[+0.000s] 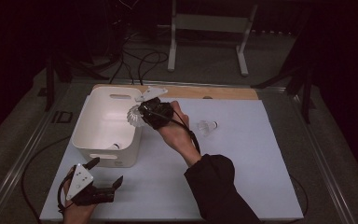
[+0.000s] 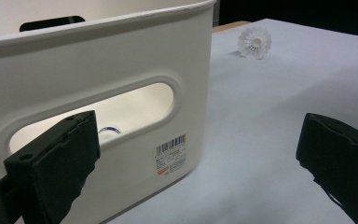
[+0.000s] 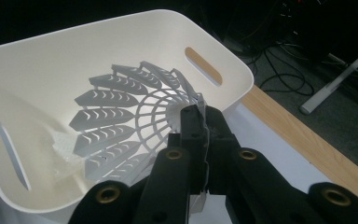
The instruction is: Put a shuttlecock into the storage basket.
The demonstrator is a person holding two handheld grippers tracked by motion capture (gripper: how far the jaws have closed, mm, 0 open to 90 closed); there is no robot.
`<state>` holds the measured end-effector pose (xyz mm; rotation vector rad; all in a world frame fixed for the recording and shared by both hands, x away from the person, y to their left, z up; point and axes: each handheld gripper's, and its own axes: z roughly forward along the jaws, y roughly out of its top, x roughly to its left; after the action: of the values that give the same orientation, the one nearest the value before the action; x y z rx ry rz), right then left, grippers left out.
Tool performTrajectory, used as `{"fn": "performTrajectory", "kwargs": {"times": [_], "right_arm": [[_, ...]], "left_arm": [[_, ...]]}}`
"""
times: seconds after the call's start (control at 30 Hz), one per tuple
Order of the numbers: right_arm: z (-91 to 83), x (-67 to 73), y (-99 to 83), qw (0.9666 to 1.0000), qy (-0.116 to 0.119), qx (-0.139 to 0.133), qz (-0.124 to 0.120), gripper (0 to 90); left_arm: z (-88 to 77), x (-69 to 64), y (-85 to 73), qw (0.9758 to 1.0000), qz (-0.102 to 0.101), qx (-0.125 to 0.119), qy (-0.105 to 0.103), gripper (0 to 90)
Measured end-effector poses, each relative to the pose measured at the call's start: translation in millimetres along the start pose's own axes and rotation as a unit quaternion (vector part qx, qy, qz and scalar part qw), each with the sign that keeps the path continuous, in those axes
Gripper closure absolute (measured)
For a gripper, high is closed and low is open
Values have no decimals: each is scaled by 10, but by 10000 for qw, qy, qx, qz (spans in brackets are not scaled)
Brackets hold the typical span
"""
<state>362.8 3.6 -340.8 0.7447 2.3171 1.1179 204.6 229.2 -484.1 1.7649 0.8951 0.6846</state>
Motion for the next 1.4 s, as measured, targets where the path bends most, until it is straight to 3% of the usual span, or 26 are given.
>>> {"fn": "performTrajectory", "kwargs": {"times": [1.4], "right_arm": [[54, 18, 215, 9995, 153, -248, 155, 886]], "left_arm": [[-4, 2, 2, 10000, 12, -10, -1, 3]]}}
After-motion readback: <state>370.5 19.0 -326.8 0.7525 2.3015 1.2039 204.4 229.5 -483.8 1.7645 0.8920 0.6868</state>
